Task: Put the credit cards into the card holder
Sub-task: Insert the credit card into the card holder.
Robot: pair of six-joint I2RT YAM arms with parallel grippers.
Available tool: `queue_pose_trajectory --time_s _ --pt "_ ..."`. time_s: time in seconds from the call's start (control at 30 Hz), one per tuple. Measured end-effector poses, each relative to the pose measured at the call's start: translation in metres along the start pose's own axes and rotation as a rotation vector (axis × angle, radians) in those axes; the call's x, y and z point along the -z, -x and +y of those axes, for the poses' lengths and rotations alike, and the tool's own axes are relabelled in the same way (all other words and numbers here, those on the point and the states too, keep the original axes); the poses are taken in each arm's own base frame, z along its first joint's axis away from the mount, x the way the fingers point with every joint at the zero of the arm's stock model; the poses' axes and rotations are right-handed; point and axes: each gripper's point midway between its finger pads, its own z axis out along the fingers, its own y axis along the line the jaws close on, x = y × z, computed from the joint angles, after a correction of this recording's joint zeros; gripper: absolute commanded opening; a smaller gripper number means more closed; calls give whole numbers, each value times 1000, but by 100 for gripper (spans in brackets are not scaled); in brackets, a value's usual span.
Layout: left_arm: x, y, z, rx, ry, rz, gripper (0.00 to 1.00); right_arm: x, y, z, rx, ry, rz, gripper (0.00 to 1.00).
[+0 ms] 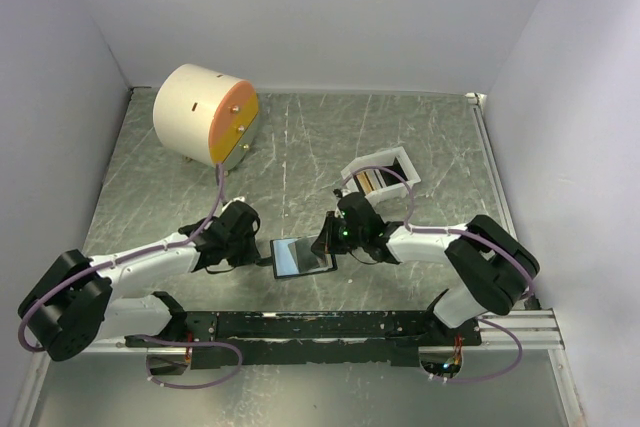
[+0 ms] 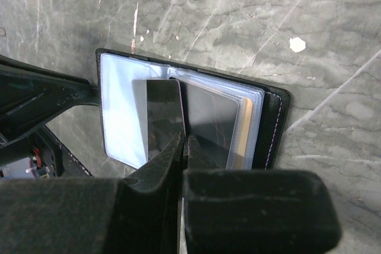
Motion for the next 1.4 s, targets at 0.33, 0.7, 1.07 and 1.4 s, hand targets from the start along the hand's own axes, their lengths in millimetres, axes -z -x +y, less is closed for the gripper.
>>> queue_pose_trajectory --time_s 0.33,0.7,1.07,1.4 --pt "1 -7 -5 30 -52 15 13 0 1 -2 -38 7 -38 0" --pt "1 -10 -10 52 -77 32 13 3 4 -6 -47 -22 -88 0" --pt "1 -14 -13 69 -97 48 13 6 5 -9 -62 -37 -121 0" --pt "1 -16 -17 83 -123 59 13 3 -7 1 -68 -27 -113 2"
